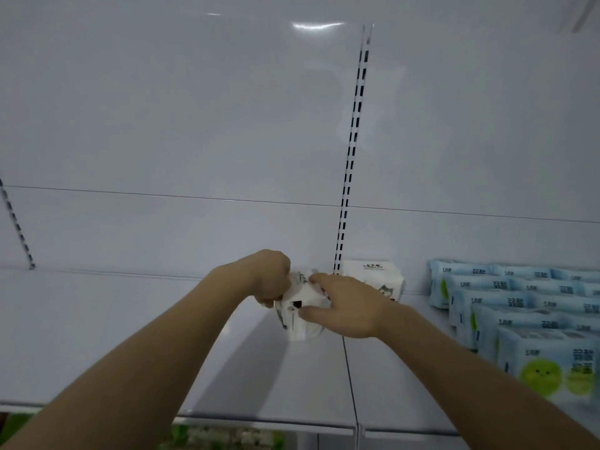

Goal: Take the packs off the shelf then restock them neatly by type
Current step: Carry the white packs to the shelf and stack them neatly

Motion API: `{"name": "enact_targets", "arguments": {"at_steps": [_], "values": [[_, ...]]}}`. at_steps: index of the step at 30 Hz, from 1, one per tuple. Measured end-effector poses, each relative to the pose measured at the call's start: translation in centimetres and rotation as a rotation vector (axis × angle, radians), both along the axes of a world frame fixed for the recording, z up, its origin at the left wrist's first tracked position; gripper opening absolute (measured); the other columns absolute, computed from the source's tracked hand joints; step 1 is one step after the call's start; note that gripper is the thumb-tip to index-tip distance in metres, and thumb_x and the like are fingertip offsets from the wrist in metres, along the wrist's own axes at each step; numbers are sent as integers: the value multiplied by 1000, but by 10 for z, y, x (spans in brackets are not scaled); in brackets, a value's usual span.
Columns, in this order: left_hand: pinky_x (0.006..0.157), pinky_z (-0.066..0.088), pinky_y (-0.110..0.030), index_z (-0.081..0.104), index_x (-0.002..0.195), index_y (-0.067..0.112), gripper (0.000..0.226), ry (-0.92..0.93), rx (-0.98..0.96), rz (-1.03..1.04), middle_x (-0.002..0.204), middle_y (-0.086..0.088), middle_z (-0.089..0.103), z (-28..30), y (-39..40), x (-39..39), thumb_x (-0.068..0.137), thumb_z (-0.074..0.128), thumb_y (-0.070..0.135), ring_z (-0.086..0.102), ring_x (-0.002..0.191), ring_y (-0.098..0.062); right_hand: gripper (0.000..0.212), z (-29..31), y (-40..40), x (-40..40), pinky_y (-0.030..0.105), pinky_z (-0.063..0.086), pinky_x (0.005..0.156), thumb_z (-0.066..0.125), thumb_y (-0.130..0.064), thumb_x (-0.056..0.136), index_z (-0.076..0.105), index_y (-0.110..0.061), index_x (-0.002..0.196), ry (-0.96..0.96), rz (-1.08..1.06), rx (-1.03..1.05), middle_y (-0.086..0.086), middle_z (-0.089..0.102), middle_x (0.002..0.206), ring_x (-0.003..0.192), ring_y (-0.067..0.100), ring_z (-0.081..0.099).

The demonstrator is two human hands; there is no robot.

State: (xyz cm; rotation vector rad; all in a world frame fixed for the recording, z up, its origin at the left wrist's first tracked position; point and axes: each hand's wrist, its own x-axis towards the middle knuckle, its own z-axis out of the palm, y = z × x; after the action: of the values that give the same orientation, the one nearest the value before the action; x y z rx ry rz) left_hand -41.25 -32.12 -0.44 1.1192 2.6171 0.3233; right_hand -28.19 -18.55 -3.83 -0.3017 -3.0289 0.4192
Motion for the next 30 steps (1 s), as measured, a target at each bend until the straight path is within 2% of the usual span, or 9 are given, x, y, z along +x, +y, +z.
{"name": "enact_targets", "arguments": {"at_steps": [3,7,10,12,14,18,20,24,30], "values": [[74,61,-31,57,129,19,42,-132,61,-94,96,-6,73,1,-8,-3,91,46,5,73,76,-17,72,-7,-11,-7,40,46,88,46,-77,85,46,-24,135,75,-69,268,-2,60,125,114,23,54],[94,49,-37,52,137,31,48,363,-5,-191,120,2,50,-4,-15,-17,91,55,17,51,118,-23,51,-10,-7,-16,43,40,95,49,-53,95,44,-26,137,101,22,287,-2,58,126,119,25,47],[107,41,-44,29,151,33,77,325,-59,-230,146,3,33,-19,-19,-29,85,69,37,29,137,-25,46,-10,5,-18,39,34,105,51,-30,91,49,-30,137,116,100,355,-3,60,122,123,23,43],[110,38,-46,24,153,30,89,284,-95,-258,148,4,33,-29,-18,-34,80,73,42,27,138,-25,48,-12,11,-22,38,30,109,52,-23,89,53,-30,137,168,108,464,-4,61,121,123,24,42],[107,41,-45,27,152,30,87,264,-32,-276,143,3,41,-38,-16,-38,80,74,42,38,132,-25,53,-12,13,-23,39,28,111,53,-21,88,53,-29,140,180,106,510,-2,60,123,124,26,41],[96,48,-43,30,151,30,80,329,-18,-261,135,2,46,-40,-11,-45,83,71,43,49,123,-23,65,-18,15,-22,47,25,118,43,-37,78,56,-18,139,228,111,485,4,63,123,128,32,45],[93,48,-41,31,149,29,78,397,-5,-261,134,3,46,-43,-8,-44,84,68,49,47,122,-22,66,-25,18,-26,52,31,115,40,-47,78,63,-16,130,257,86,496,6,66,115,124,35,51],[103,44,-42,31,150,23,87,403,123,-268,147,5,34,-52,4,-44,83,59,70,30,134,-20,56,-29,20,-37,56,39,108,39,-49,83,68,-20,120,270,48,537,5,68,104,115,34,57],[104,44,-40,35,148,17,75,531,198,-313,143,-1,42,-63,28,-46,92,52,63,30,134,-21,59,-26,40,-23,60,36,106,49,-50,84,62,-16,130,376,-20,504,7,65,121,123,32,55]]}}
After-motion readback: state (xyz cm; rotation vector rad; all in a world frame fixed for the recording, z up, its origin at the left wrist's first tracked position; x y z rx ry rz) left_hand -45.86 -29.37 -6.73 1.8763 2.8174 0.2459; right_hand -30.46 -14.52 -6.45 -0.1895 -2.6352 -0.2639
